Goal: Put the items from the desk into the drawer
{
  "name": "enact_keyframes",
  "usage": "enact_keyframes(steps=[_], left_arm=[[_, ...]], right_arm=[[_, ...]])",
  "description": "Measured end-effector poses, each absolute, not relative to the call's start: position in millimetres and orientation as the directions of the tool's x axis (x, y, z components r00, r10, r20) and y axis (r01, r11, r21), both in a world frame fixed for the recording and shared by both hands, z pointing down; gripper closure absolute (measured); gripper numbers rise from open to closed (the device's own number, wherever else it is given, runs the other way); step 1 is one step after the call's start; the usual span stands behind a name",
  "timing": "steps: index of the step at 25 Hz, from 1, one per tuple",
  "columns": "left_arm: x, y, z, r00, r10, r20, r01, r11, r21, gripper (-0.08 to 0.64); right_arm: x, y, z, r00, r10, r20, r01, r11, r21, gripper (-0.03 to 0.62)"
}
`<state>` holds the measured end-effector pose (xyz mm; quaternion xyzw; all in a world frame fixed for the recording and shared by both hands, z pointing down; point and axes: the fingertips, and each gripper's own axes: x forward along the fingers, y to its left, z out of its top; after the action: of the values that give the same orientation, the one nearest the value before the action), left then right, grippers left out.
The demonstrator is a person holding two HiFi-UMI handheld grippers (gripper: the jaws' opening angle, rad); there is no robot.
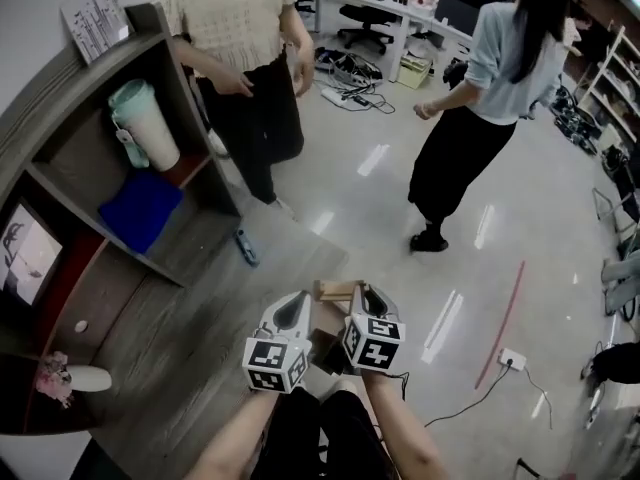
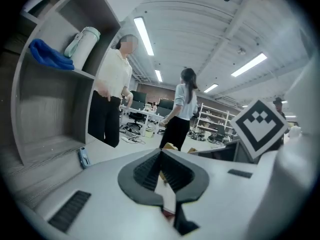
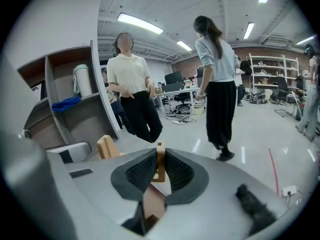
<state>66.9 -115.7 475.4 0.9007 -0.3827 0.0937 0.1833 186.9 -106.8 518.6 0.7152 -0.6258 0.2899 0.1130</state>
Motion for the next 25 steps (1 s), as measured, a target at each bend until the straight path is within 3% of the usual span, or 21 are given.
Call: enact_keyframes(steps=[14, 25], left_arm=[[86, -78, 504, 0.687, -0.637, 0.350, -0.725, -0.632, 0.272, 0.551], [80, -52, 556, 0.641, -0.653, 0.403, -0.767, -0.569, 0.298, 0.551]], right_arm=[[213, -60, 556, 0.049, -0.790, 0.612, -0.955, -0.216, -0.202, 0.540], [206, -53, 616, -0.020, -0.728, 0.686, -0.972, -0.147, -0.184, 0.540]])
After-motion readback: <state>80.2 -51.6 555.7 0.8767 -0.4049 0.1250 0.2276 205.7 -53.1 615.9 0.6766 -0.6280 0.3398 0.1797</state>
